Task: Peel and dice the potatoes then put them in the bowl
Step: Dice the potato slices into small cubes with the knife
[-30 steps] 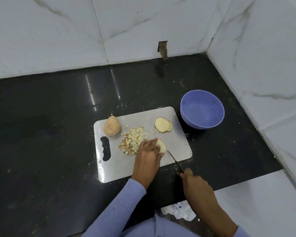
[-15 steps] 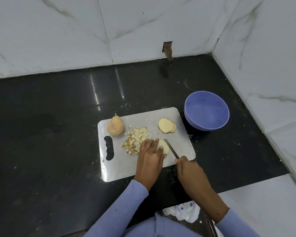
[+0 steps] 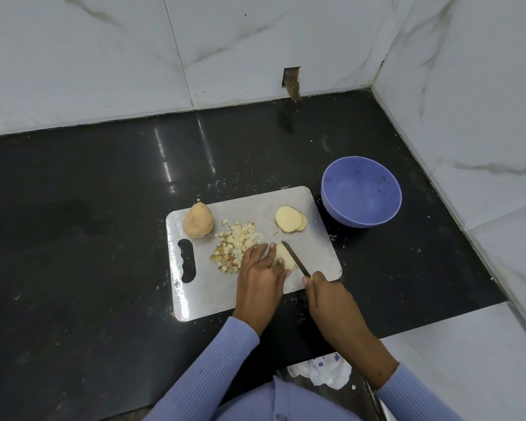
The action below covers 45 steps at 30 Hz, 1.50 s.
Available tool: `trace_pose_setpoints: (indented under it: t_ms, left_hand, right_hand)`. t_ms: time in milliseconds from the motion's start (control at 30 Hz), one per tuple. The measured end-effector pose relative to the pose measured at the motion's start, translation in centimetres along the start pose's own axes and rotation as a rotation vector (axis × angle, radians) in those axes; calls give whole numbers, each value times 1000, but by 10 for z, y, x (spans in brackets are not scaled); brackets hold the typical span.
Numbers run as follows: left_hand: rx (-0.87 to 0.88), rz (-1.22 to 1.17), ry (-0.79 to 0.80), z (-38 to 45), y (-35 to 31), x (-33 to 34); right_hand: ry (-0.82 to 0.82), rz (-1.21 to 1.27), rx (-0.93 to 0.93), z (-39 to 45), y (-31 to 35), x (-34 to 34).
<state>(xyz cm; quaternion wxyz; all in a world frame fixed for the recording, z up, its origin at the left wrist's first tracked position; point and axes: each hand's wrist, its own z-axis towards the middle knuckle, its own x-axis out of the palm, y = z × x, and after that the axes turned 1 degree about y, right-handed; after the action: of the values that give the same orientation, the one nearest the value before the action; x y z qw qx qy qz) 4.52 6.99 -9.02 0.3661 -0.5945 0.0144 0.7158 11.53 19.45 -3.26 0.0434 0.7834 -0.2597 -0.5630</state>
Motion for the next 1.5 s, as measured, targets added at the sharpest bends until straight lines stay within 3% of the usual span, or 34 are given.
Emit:
trace_pose_setpoints:
  t_ms: [433, 733, 1033, 1300, 1500]
  left_hand:
    - [-47, -28, 21, -1, -3, -2]
    - [-67, -9, -19, -3, -5, -8]
    - [-70, 23, -34, -8, -5, -10]
    - [-83, 6, -26, -5, -5, -11]
    - [-98, -3, -22, -6, -6, -11]
  right_hand:
    - [68, -184, 59, -14, -4, 9]
    - [83, -119, 99, -31, -21, 11]
    - [-10, -55, 7, -16, 2, -5]
    - [17, -147, 10, 13, 20, 4]
    - [47, -205, 51, -21, -6, 13]
